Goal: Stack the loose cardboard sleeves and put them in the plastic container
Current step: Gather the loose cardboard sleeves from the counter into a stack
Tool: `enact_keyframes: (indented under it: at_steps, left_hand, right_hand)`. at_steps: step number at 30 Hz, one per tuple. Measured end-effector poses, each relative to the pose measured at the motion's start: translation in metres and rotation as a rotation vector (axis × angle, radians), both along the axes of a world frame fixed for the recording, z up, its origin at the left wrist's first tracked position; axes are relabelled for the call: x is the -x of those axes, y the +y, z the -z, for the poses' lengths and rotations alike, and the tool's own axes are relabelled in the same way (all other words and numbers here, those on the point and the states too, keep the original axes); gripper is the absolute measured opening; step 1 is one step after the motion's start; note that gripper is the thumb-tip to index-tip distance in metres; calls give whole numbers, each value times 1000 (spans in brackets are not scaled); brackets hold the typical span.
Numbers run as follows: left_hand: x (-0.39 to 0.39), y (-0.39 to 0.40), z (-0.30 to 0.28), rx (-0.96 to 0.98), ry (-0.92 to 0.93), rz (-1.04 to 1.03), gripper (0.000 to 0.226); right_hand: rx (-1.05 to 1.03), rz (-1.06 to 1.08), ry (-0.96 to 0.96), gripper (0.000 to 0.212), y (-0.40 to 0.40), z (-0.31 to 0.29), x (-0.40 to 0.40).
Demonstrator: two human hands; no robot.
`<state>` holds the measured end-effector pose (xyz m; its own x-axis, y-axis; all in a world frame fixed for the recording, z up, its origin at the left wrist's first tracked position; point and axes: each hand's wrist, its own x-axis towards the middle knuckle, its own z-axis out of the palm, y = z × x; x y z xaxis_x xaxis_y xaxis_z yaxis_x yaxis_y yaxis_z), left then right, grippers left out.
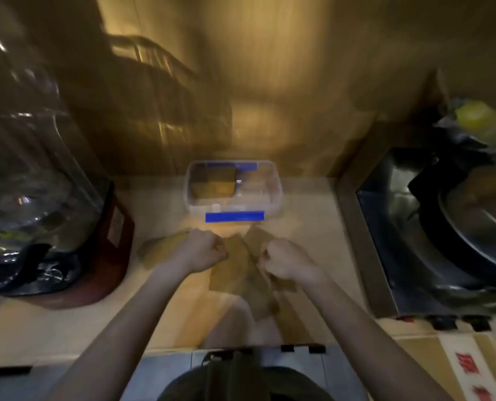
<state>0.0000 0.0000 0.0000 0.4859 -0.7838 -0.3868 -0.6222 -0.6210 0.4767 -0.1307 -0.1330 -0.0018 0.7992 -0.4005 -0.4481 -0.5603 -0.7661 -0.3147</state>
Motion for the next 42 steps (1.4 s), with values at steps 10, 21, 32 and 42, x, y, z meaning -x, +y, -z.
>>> enact_keyframes:
  at_steps: [10, 21, 32, 42]
  left_hand:
    - [48, 36, 97, -138, 43, -66, 67]
    - [66, 48, 124, -199, -13, 15, 81]
    - [58, 48, 126, -96, 93, -59, 80]
    - [57, 29, 75, 647, 1202, -931, 59]
  right_hand:
    - [-9, 134, 71, 64, 47, 89, 46]
    - [27, 165, 27, 58, 50, 102, 52]
    - [67, 176, 80, 63, 7, 67, 62]
    - [-158, 302, -330, 53, 0, 5, 54]
